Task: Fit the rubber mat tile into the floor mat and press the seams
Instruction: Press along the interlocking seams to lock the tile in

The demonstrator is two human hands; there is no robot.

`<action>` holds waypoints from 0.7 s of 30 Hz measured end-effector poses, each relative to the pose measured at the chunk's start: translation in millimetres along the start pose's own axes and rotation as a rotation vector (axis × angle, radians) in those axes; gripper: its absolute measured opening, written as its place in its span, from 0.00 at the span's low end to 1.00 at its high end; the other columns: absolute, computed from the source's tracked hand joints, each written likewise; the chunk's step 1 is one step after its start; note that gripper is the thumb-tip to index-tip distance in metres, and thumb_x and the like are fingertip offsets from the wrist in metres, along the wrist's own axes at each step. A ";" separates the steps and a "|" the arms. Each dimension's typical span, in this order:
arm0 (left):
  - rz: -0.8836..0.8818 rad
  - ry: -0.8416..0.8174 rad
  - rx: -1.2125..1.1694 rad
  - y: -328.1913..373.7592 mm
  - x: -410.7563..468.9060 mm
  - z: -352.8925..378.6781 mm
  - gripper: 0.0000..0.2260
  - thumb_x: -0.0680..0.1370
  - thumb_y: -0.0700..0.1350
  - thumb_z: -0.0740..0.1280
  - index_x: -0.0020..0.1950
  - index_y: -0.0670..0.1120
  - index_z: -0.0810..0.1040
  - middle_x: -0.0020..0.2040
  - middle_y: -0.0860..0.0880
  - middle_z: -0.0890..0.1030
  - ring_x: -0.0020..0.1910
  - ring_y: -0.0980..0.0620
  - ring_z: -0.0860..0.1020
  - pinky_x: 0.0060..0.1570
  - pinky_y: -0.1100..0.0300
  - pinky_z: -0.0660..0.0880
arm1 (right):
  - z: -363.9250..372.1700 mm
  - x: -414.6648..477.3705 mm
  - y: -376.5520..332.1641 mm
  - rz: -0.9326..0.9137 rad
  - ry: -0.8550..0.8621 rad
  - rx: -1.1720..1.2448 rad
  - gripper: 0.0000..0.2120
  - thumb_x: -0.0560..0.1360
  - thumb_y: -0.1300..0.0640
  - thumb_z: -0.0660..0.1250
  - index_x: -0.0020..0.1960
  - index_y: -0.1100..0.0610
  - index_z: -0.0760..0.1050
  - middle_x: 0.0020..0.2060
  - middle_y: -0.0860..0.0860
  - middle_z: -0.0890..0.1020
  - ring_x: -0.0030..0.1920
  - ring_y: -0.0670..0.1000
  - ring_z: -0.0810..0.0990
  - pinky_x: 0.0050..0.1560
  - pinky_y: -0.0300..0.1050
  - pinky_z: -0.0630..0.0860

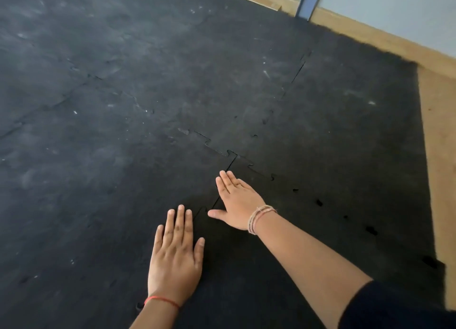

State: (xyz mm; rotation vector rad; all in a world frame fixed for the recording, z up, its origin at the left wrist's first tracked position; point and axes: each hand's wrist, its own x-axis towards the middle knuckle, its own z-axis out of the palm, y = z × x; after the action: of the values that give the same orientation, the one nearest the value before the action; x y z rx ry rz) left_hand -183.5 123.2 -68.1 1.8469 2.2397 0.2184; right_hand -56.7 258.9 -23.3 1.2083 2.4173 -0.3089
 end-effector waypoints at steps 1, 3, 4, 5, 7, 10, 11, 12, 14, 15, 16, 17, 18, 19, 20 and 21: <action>0.004 -0.002 0.010 0.2 0.4 -0.4 0.29 0.79 0.57 0.41 0.71 0.40 0.63 0.72 0.44 0.64 0.74 0.50 0.50 0.69 0.58 0.42 | 3.7 -1.4 1.1 -0.004 0.026 0.034 0.40 0.76 0.34 0.46 0.76 0.58 0.38 0.76 0.54 0.40 0.76 0.51 0.39 0.74 0.47 0.42; 0.023 0.023 0.038 0.2 1.8 -1.7 0.30 0.79 0.57 0.41 0.70 0.40 0.65 0.71 0.44 0.65 0.73 0.48 0.57 0.69 0.58 0.42 | 16.0 -10.9 4.3 0.073 0.135 0.119 0.43 0.72 0.30 0.41 0.76 0.56 0.38 0.76 0.52 0.39 0.75 0.51 0.38 0.73 0.47 0.41; 0.028 0.028 0.047 -0.2 2.0 -2.6 0.30 0.79 0.57 0.41 0.70 0.40 0.65 0.71 0.45 0.63 0.72 0.47 0.59 0.68 0.58 0.42 | 24.1 -19.1 8.0 0.176 0.200 0.167 0.45 0.68 0.28 0.36 0.76 0.56 0.38 0.76 0.52 0.39 0.75 0.51 0.37 0.73 0.47 0.40; 0.033 0.023 0.046 -0.8 1.5 -2.6 0.30 0.79 0.57 0.40 0.70 0.40 0.64 0.71 0.45 0.62 0.71 0.47 0.60 0.68 0.58 0.42 | 32.7 -29.8 13.8 0.304 0.242 0.208 0.48 0.65 0.28 0.33 0.76 0.57 0.38 0.76 0.53 0.40 0.75 0.51 0.37 0.73 0.48 0.39; 0.042 0.037 0.023 -2.9 -0.7 -2.5 0.31 0.79 0.58 0.40 0.70 0.39 0.63 0.72 0.44 0.61 0.71 0.47 0.59 0.69 0.58 0.43 | 48.2 -54.1 27.1 0.515 0.244 0.237 0.50 0.64 0.27 0.30 0.75 0.59 0.37 0.76 0.54 0.40 0.75 0.52 0.37 0.74 0.48 0.39; 0.105 0.067 0.018 2.4 4.7 -2.0 0.30 0.79 0.55 0.40 0.69 0.36 0.63 0.71 0.41 0.64 0.74 0.48 0.52 0.69 0.58 0.42 | 53.4 -65.8 43.3 0.523 0.210 0.174 0.54 0.59 0.26 0.23 0.74 0.61 0.35 0.76 0.56 0.39 0.75 0.53 0.37 0.73 0.48 0.38; 0.178 0.047 0.036 9.9 10.7 -1.9 0.29 0.80 0.54 0.39 0.69 0.36 0.63 0.71 0.41 0.64 0.74 0.49 0.50 0.70 0.57 0.43 | 51.8 -63.0 46.3 0.496 0.198 0.166 0.53 0.60 0.26 0.25 0.74 0.61 0.36 0.76 0.56 0.39 0.75 0.53 0.37 0.73 0.48 0.38; 0.256 0.030 0.054 21.2 18.3 -1.9 0.29 0.80 0.54 0.38 0.69 0.36 0.61 0.71 0.41 0.62 0.74 0.48 0.50 0.70 0.57 0.44 | 49.9 -60.5 47.9 0.480 0.185 0.171 0.51 0.64 0.26 0.30 0.74 0.61 0.36 0.76 0.56 0.39 0.75 0.53 0.37 0.73 0.48 0.38; 0.364 0.021 0.074 47.7 35.6 1.8 0.33 0.76 0.57 0.29 0.72 0.39 0.51 0.74 0.44 0.51 0.75 0.47 0.47 0.71 0.58 0.39 | 45.5 -57.9 50.2 0.469 0.133 0.184 0.47 0.71 0.28 0.41 0.75 0.61 0.36 0.76 0.56 0.39 0.75 0.53 0.38 0.74 0.48 0.40; 0.369 0.023 0.061 58.1 43.6 6.1 0.35 0.72 0.59 0.24 0.72 0.41 0.43 0.73 0.45 0.43 0.74 0.48 0.41 0.71 0.59 0.35 | 42.8 -57.2 52.9 0.465 0.107 0.177 0.47 0.72 0.28 0.43 0.75 0.61 0.37 0.76 0.56 0.39 0.76 0.53 0.38 0.75 0.48 0.41; 0.340 -0.010 0.052 65.7 50.2 8.7 0.35 0.69 0.60 0.21 0.71 0.43 0.36 0.72 0.47 0.36 0.72 0.50 0.35 0.70 0.59 0.32 | 39.1 -56.4 55.7 0.461 0.083 0.159 0.47 0.72 0.28 0.45 0.75 0.61 0.37 0.76 0.57 0.40 0.76 0.53 0.40 0.75 0.49 0.43; 0.316 -0.026 0.054 70.7 55.5 10.6 0.33 0.68 0.60 0.22 0.70 0.44 0.32 0.71 0.48 0.32 0.71 0.51 0.32 0.69 0.58 0.31 | 34.2 -55.2 58.8 0.455 0.054 0.133 0.47 0.72 0.28 0.46 0.75 0.62 0.38 0.76 0.57 0.42 0.76 0.54 0.41 0.75 0.49 0.44; 0.311 -0.031 0.069 72.8 57.9 12.1 0.32 0.68 0.59 0.24 0.69 0.44 0.31 0.70 0.48 0.31 0.70 0.52 0.31 0.68 0.57 0.32 | 29.6 -54.9 61.3 0.444 0.014 0.111 0.48 0.72 0.28 0.46 0.75 0.62 0.39 0.76 0.58 0.43 0.76 0.55 0.43 0.74 0.50 0.46; 0.317 -0.041 0.088 72.7 58.0 11.2 0.32 0.68 0.58 0.25 0.69 0.44 0.31 0.70 0.48 0.31 0.70 0.52 0.31 0.68 0.57 0.32 | 25.6 -54.4 63.0 0.428 -0.029 0.104 0.48 0.72 0.28 0.47 0.75 0.63 0.39 0.76 0.59 0.43 0.76 0.56 0.43 0.74 0.50 0.46; 0.318 -0.058 0.093 71.2 57.4 10.7 0.32 0.69 0.58 0.26 0.69 0.44 0.31 0.71 0.48 0.31 0.70 0.52 0.31 0.69 0.57 0.32 | 22.5 -54.1 65.0 0.409 -0.059 0.118 0.47 0.72 0.29 0.48 0.75 0.62 0.38 0.76 0.59 0.42 0.76 0.56 0.43 0.74 0.50 0.46; 0.309 -0.075 0.083 71.0 56.7 7.2 0.31 0.69 0.58 0.26 0.69 0.45 0.31 0.71 0.48 0.32 0.70 0.53 0.31 0.69 0.57 0.33 | 19.4 -54.4 68.3 0.390 -0.080 0.154 0.46 0.73 0.30 0.48 0.75 0.62 0.38 0.76 0.58 0.41 0.76 0.55 0.42 0.74 0.50 0.45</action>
State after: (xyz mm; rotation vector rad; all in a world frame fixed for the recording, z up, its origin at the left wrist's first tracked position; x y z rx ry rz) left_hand -124.5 192.4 -61.3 2.2023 1.9339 0.1064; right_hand 32.2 253.9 -16.3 1.6652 2.0621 -0.4171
